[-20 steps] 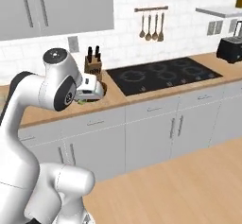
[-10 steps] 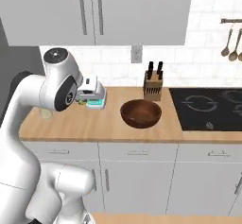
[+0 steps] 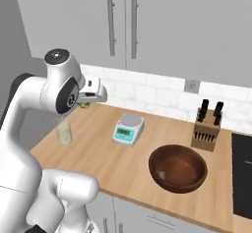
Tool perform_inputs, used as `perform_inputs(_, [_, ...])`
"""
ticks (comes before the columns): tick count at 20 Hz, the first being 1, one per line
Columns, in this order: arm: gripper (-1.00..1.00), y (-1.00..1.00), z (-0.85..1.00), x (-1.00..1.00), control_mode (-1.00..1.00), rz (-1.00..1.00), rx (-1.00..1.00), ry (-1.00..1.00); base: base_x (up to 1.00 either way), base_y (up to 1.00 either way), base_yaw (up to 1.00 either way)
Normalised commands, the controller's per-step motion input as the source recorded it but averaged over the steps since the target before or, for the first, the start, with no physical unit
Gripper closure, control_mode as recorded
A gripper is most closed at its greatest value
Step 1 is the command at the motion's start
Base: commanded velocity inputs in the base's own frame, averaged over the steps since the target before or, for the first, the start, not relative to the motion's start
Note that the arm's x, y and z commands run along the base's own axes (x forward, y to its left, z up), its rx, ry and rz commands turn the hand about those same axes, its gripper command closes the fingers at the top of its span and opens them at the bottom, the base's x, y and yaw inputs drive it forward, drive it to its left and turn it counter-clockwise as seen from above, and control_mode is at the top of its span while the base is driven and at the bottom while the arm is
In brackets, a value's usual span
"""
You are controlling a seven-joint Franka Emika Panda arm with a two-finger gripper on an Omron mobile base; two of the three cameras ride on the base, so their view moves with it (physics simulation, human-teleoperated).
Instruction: Grab a lemon wedge from the fridge and one ice cube from the ice bowl, and put them in the glass of lemonade.
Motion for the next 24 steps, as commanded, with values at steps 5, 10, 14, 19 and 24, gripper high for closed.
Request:
perform_inputs(5, [1.0, 0.0, 0.0, 0.0, 1.0, 0.0, 0.0, 0.0, 0.37, -0.26, 0.62])
perform_inputs(10, [1.0, 0.0, 0.0, 0.0, 1.0, 0.0, 0.0, 0.0, 0.01, -0.4, 0.51])
perform_inputs(14, [1.0, 0.0, 0.0, 0.0, 1.0, 0.0, 0.0, 0.0, 0.21, -0.06, 0.27])
perform_inputs(19, [1.0, 0.0, -0.02, 0.01, -1.0, 0.03, 0.0, 0.0, 0.02, 0.0, 0.02])
perform_inputs(24, [1.0, 0.0, 0.0, 0.0, -1.0, 0.0, 0.0, 0.0, 0.0, 0.0, 0.0])
